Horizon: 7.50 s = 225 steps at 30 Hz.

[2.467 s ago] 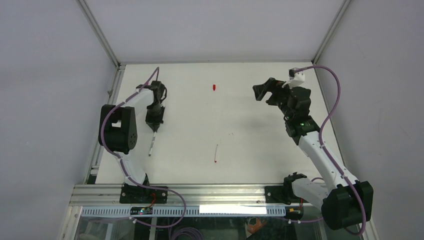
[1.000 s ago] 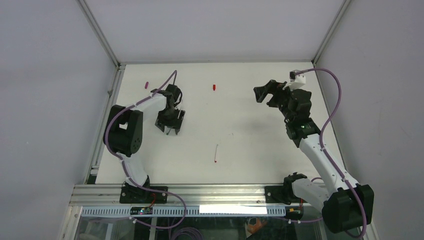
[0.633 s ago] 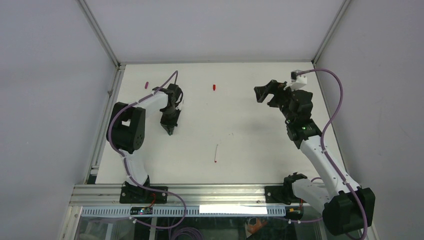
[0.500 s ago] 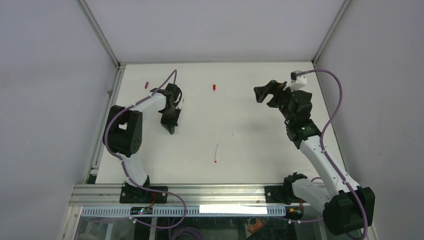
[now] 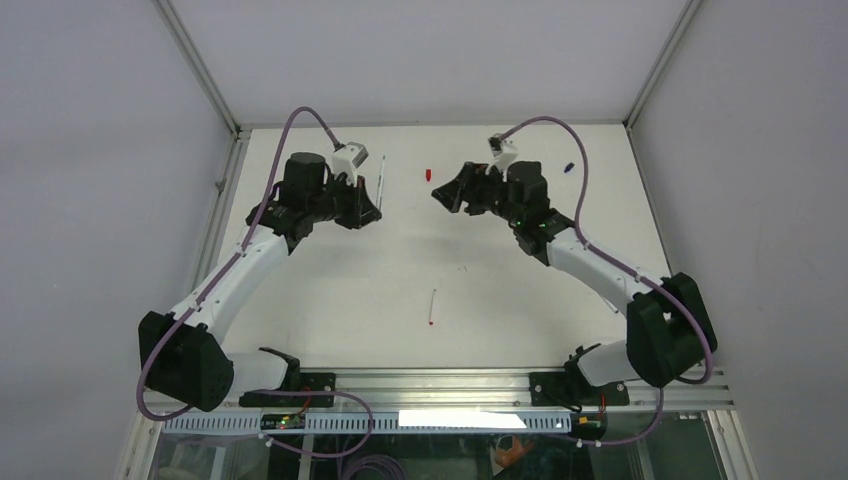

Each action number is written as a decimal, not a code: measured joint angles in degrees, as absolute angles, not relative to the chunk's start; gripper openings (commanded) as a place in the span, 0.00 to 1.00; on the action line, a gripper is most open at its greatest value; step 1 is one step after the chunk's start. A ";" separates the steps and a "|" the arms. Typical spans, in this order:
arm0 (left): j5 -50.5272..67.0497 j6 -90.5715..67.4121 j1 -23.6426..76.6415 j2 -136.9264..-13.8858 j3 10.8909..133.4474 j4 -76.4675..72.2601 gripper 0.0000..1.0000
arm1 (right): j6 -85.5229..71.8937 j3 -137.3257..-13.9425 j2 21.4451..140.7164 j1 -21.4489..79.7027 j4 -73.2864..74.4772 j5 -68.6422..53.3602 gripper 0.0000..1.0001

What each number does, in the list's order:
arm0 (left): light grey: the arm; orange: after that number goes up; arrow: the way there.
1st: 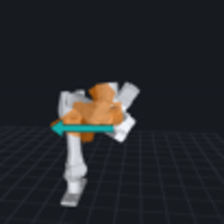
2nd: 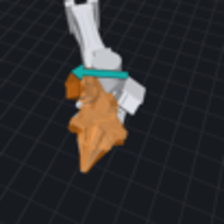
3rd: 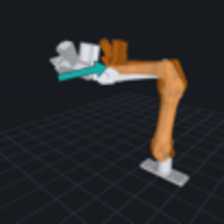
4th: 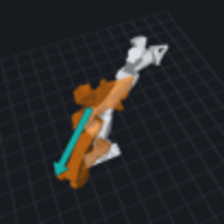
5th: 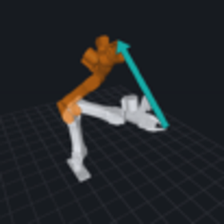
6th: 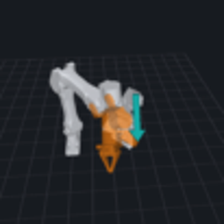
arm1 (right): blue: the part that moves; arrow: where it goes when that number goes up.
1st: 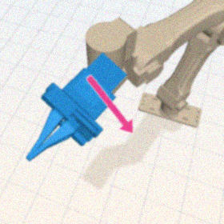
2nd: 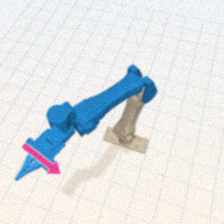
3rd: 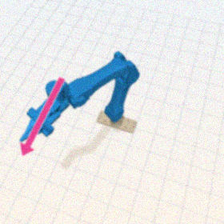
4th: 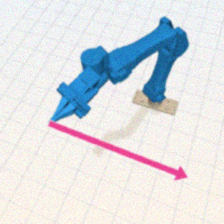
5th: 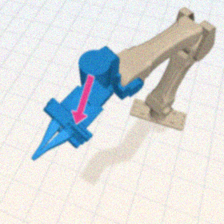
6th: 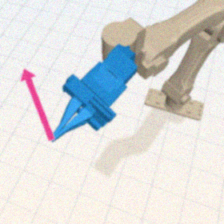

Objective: Insert the pens into the pen caps

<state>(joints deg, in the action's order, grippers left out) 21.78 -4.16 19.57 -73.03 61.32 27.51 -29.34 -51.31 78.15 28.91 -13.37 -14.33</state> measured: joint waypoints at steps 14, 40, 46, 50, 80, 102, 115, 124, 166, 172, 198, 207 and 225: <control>28.69 -6.50 19.92 -73.56 58.41 20.91 0.00 | -29.02 -61.82 89.17 36.60 -21.32 -22.17 0.52; 28.95 -11.55 19.77 -72.71 54.65 9.54 0.00 | -28.75 -64.10 94.85 39.92 -26.02 -26.00 0.40; 30.76 -12.38 19.94 -72.12 53.74 9.28 0.00 | -28.86 -64.40 96.12 40.29 -28.27 -25.76 0.38; 31.44 -12.67 19.92 -71.33 53.45 9.04 0.00 | -28.99 -64.40 96.68 40.51 -28.91 -25.71 0.30; -1.10 -11.05 2.90 -104.79 97.08 29.30 0.64 | -10.46 -59.46 79.13 34.74 6.96 -6.68 0.00; -8.49 2.92 -7.35 -142.89 136.44 54.43 0.63 | -10.07 -56.88 76.71 33.17 6.98 -8.67 0.00; -4.91 6.96 -6.94 -148.20 140.64 55.22 0.65 | -9.56 -56.88 78.04 33.08 7.68 -8.75 0.00; -4.03 8.23 -6.96 -150.54 143.24 55.09 0.59 | -9.04 -57.32 79.18 32.62 8.01 -8.29 0.00; 17.93 6.04 -5.89 -142.41 129.69 50.04 0.00 | -10.94 -57.49 81.21 32.27 6.28 -13.67 0.00; 33.95 -10.66 -3.20 -124.31 107.20 29.61 0.00 | -13.02 -57.28 81.23 35.07 3.75 -16.47 0.00; 58.41 -53.54 9.30 -96.92 71.05 -51.42 0.00 | -24.60 -65.43 88.71 38.52 -9.37 -27.31 0.00; 58.37 -61.36 9.32 -98.37 70.76 -60.84 0.00 | -24.60 -68.77 90.61 38.92 -9.63 -27.49 0.00; 56.90 -65.21 9.41 -99.50 70.46 -63.92 0.00 | -24.12 -71.13 91.48 39.75 -9.39 -27.46 0.00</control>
<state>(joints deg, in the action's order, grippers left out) 56.90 -65.21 9.41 -99.50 70.46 -63.92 -24.12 -71.13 91.48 39.75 -9.39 -27.46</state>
